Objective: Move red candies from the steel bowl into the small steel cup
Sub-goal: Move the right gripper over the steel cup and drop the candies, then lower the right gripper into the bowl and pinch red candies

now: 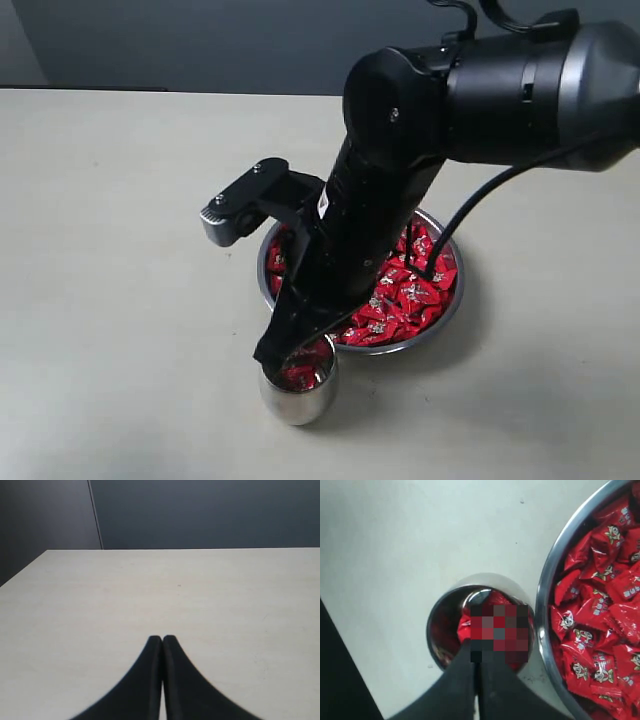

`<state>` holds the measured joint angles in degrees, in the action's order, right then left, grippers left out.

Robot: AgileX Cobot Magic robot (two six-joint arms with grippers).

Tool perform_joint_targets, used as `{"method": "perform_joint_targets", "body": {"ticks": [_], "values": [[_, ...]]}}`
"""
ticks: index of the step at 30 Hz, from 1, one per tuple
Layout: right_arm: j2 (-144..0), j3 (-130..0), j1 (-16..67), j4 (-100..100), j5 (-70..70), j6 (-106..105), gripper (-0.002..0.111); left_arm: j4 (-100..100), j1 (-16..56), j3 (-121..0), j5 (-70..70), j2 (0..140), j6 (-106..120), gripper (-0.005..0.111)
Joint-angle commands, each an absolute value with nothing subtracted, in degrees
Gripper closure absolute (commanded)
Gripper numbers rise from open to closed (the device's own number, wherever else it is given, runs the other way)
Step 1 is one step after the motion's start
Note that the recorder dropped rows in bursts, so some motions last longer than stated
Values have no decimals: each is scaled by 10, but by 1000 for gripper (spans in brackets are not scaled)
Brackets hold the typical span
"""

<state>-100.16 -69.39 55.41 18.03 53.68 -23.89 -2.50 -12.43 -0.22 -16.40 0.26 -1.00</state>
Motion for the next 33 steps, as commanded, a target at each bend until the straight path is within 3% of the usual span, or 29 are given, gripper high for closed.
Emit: {"method": "perform_joint_targets", "body": {"ticks": [1, 6, 15, 18, 22, 33], "values": [[-998, -694, 554, 177, 535, -244, 104, -26, -125, 0, -163, 0, -11, 106], [-998, -694, 554, 174, 534, -244, 83, -26, -125, 0, -163, 0, -11, 106], [-991, -707, 553, 92, 529, -202, 81, -26, -125, 0, -163, 0, -11, 106], [-971, -708, 553, 18, 496, -147, 86, -26, -125, 0, -163, 0, -11, 106], [-941, -708, 516, -51, 444, -83, 109, -26, -125, 0, -163, 0, -11, 106], [-937, -708, 328, 0, 358, -90, 109, -26, -125, 0, -163, 0, -11, 106]]}}
